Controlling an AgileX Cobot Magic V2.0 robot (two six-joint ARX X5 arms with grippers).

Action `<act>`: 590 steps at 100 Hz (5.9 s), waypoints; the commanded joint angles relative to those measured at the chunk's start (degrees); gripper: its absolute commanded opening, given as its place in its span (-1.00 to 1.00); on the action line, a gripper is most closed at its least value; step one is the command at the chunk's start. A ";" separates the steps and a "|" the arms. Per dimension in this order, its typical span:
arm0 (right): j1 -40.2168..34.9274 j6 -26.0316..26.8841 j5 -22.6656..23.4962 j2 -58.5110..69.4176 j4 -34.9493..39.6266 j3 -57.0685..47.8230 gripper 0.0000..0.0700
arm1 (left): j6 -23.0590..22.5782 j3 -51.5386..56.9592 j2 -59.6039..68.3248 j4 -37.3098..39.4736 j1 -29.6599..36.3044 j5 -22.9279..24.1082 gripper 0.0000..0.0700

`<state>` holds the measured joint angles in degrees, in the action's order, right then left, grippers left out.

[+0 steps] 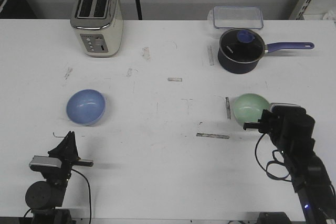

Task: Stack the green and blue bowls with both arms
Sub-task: 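Reach the right gripper to the pale green bowl and grip its rim, then slide the green bowl with the right gripper toward the table center, then release the green bowl and retract the right gripper to rest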

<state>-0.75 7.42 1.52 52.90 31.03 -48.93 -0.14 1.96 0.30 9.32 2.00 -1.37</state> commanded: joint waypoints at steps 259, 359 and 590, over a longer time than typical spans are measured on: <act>-0.61 4.81 15.39 40.50 21.00 -28.37 -0.99 | -0.28 -1.27 -0.11 0.66 -0.11 0.13 -0.99; -26.58 22.80 8.98 48.09 7.98 -28.37 -0.99 | -0.28 -1.27 -0.11 0.66 -0.11 0.11 -0.99; 0.72 -2.29 4.33 -33.07 -23.28 24.59 -0.98 | -0.28 -1.27 -0.11 0.66 -0.11 0.11 -0.99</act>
<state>0.01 4.49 5.85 21.96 8.38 -24.58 -0.14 1.96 0.30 9.32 2.00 -1.37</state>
